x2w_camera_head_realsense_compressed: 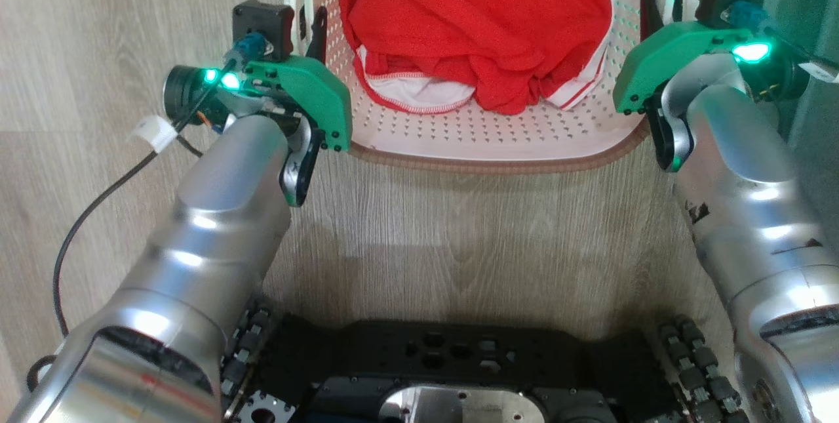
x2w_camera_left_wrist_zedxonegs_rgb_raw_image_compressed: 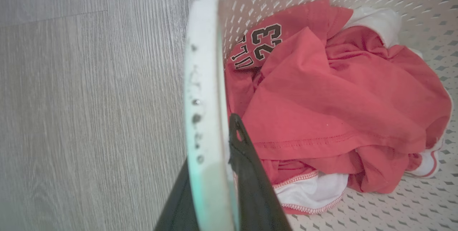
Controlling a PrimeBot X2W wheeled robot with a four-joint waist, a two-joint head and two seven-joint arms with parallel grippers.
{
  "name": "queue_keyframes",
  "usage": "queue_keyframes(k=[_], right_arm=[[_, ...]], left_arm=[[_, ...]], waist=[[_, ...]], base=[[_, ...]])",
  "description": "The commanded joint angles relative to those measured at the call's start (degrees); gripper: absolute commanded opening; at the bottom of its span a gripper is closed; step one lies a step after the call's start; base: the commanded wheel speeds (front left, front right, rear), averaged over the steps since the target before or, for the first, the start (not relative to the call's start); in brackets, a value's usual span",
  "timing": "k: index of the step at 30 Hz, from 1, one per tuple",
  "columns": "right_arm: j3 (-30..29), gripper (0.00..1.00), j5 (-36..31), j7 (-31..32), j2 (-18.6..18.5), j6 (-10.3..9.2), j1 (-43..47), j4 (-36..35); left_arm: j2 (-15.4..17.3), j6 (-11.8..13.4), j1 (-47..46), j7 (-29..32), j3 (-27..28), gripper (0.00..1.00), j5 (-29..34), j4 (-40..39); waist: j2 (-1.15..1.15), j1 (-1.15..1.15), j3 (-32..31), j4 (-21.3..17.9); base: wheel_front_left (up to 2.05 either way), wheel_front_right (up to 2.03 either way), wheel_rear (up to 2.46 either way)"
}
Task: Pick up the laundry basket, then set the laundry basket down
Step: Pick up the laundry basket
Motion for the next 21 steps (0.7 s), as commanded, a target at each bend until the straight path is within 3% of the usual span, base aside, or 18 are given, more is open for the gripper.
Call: queue_keyframes(k=[1,13,21], right_arm=[[1.2,0.0,-0.4,-0.3,0.8,-0.09,2.4,-0.4],[5.9,0.0,5.9,-0.3,0.8,-0.09,5.1,4.7],[11.8,0.0,13.5,0.2,0.8,-0.09,9.5,9.9]], left_arm=[[2.0,0.2,1.7,-0.2,-0.1,0.0,0.0,0.0],[2.0,0.6,6.0,-0.2,-5.6,0.0,-5.6,2.3],[2.0,-0.7,11.0,0.5,-10.4,0.0,-10.9,6.2]], waist=[[0.0,0.0,-0.6,0.1],[0.0,0.0,-8.9,-0.6],[0.0,0.0,-18.2,-1.0]], base=[[0.0,0.0,0.0],[0.0,0.0,0.0],[0.0,0.0,0.0]])
